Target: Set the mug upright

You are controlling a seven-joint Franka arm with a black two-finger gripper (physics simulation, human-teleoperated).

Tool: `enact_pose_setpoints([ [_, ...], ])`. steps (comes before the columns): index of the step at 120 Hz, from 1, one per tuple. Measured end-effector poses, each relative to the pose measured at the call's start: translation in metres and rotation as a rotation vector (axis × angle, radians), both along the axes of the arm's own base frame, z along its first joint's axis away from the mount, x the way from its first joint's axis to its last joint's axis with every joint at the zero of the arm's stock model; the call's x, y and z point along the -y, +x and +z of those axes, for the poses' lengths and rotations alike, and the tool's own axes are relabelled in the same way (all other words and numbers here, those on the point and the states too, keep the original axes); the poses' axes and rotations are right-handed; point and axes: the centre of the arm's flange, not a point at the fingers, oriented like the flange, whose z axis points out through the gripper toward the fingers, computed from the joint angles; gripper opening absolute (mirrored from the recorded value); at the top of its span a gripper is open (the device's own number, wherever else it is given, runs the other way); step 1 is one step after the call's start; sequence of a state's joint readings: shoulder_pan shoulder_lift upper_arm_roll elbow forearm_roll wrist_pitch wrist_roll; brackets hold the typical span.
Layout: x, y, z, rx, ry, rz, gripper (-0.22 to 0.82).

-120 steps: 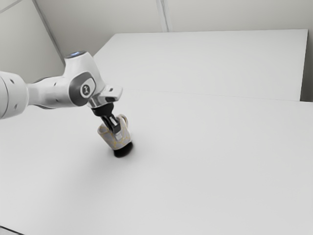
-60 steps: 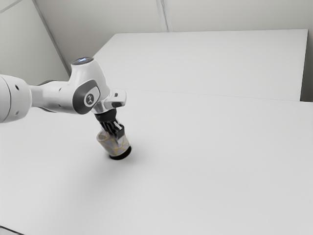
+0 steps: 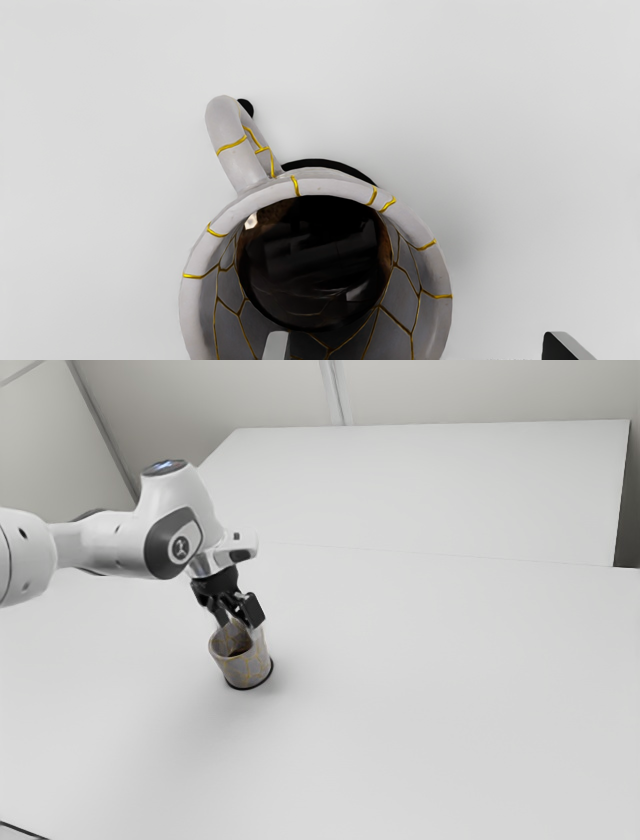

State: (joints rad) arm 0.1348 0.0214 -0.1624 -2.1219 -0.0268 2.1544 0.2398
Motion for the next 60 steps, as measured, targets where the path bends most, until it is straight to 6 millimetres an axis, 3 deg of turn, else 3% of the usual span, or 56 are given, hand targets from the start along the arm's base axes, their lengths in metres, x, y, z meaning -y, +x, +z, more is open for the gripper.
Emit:
enact_pose_setpoints([
  [27,0.003,0.033,0.131,0.104,0.029,0.091,0.59],
  [43,0.007,0.037,0.184,0.117,0.038,0.122,0.60],
  [60,0.016,0.040,0.221,0.108,0.045,0.132,0.60],
])
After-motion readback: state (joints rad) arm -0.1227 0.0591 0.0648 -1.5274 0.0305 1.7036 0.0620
